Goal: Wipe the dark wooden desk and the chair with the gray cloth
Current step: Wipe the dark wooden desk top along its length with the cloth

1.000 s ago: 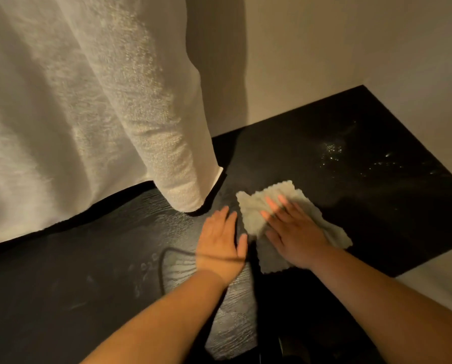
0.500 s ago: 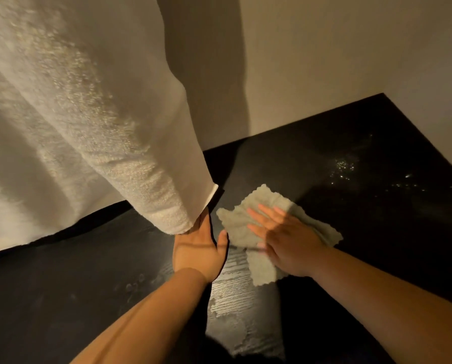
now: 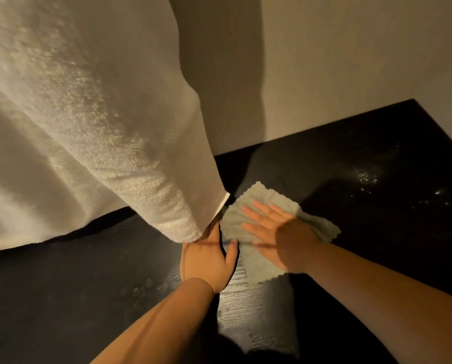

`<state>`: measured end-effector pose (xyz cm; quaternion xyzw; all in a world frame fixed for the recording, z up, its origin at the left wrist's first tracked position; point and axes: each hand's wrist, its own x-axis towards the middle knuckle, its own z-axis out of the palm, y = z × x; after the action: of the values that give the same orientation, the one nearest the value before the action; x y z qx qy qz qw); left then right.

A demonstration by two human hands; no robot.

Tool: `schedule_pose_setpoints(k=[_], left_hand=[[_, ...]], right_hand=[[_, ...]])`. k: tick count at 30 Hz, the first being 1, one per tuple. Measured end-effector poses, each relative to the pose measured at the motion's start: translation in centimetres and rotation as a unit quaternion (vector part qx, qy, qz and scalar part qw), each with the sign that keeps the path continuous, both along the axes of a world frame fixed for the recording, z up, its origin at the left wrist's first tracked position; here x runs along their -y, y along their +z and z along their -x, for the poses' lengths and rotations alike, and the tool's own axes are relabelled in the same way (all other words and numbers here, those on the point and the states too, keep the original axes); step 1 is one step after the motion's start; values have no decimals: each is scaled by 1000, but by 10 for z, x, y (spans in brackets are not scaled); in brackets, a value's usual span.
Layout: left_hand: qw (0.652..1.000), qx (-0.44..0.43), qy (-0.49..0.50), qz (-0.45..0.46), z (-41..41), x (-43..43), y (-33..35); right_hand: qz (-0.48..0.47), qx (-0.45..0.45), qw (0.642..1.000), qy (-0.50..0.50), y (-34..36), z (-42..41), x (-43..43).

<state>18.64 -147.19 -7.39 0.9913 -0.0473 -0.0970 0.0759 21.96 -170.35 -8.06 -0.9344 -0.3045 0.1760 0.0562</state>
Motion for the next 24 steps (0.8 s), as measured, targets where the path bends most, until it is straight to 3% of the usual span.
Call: schedule_pose_setpoints(k=[3, 6, 9, 11, 14, 17, 21, 24], left_hand=[[1000, -5, 0, -3, -2, 1, -1], [1000, -14, -4, -14, -3, 0, -3], [1000, -22, -4, -15, -2, -1, -1], [1000, -22, 0, -10, -2, 0, -1], [1000, -25, 2, -14, -2, 0, -4], [999, -39, 5, -13, -4, -1, -5], [999, -48, 4, -11, -5, -1, -6], [998, -54, 1, -26, -3, -2, -5]], right_hand=[[15, 48, 993, -104, -3, -49, -1], [28, 27, 983, -182, 0, -72, -15], [24, -14, 996, -80, 5, -43, -31], [-26, 9, 1000, -5, 6, -11, -29], [-39, 3, 999, 30, 7, -10, -11], [6, 48, 998, -30, 0, -56, -12], [40, 30, 984, -169, -1, -92, -29], [44, -20, 996, -74, 10, -61, -43]])
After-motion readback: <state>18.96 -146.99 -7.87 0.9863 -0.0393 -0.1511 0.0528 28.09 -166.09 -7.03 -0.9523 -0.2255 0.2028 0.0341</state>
